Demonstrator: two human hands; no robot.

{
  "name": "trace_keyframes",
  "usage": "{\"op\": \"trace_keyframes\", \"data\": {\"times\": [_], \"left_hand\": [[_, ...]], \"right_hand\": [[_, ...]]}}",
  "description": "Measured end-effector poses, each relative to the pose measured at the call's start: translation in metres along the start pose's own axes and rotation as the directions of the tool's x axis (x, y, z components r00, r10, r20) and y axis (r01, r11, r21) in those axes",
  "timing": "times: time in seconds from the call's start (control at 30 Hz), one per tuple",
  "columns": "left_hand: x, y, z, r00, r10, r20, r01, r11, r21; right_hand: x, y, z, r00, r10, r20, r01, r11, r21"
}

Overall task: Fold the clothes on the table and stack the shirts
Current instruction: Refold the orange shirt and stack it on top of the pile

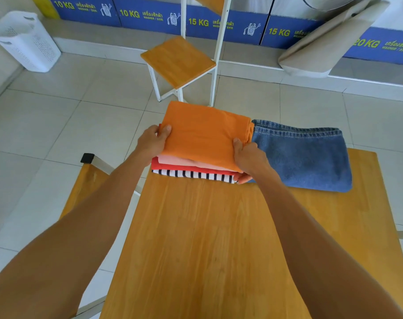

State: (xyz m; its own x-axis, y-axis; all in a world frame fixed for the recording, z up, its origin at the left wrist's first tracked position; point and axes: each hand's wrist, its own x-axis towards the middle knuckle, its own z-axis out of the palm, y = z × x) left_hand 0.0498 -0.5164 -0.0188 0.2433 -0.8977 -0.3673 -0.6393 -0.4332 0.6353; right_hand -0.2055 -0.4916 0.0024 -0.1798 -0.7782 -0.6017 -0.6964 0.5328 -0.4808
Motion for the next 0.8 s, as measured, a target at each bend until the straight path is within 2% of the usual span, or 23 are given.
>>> {"op": "trace_keyframes", "data": {"times": [0.07,0.13,0.2,0.27,0.33,0.4,0.47,0.57,0.67,0.8], "left_hand": [[-0.002,-0.001,0.001,1.000,-0.031,0.000,0.031,0.999,0.036],[-0.004,-0.001,-0.001,0.995,-0.048,-0.082,0.056,0.994,0.093],[-0.008,-0.003,-0.005,0.984,-0.134,-0.117,0.146,0.984,0.105],[-0.016,-0.007,-0.007,0.958,-0.285,0.021,0.282,0.955,0.092],[-0.025,-0.007,-0.010,0.881,-0.418,0.222,0.423,0.906,0.027],[-0.027,-0.005,-0.012,0.829,-0.446,0.337,0.504,0.857,-0.105],[-0.022,-0.004,-0.011,0.885,-0.367,0.286,0.427,0.884,-0.187],[-0.018,-0.007,-0.007,0.974,-0.198,0.111,0.214,0.962,-0.169],[-0.016,-0.012,0.002,0.995,-0.091,0.032,0.094,0.990,-0.105],[-0.019,-0.018,0.015,0.996,-0.091,0.003,0.090,0.991,-0.097]], "right_hand": [[-0.001,0.001,0.000,1.000,0.000,-0.001,0.000,1.000,0.017],[-0.001,0.003,-0.001,1.000,0.004,-0.001,-0.004,0.999,0.034],[-0.001,0.004,0.000,1.000,0.012,-0.001,-0.012,0.998,0.054],[0.000,0.003,0.001,1.000,0.023,-0.007,-0.022,0.997,0.069],[0.001,0.002,0.003,0.999,0.029,-0.018,-0.027,0.997,0.068],[0.002,0.003,0.004,0.999,0.023,-0.028,-0.021,0.998,0.056],[0.003,0.005,0.004,0.999,0.012,-0.032,-0.010,0.999,0.046],[0.005,0.007,0.002,1.000,0.007,-0.018,-0.005,0.998,0.064],[0.006,0.007,0.001,1.000,0.000,-0.008,0.001,0.999,0.049],[0.005,0.005,0.002,1.000,0.012,-0.008,-0.012,0.998,0.057]]}}
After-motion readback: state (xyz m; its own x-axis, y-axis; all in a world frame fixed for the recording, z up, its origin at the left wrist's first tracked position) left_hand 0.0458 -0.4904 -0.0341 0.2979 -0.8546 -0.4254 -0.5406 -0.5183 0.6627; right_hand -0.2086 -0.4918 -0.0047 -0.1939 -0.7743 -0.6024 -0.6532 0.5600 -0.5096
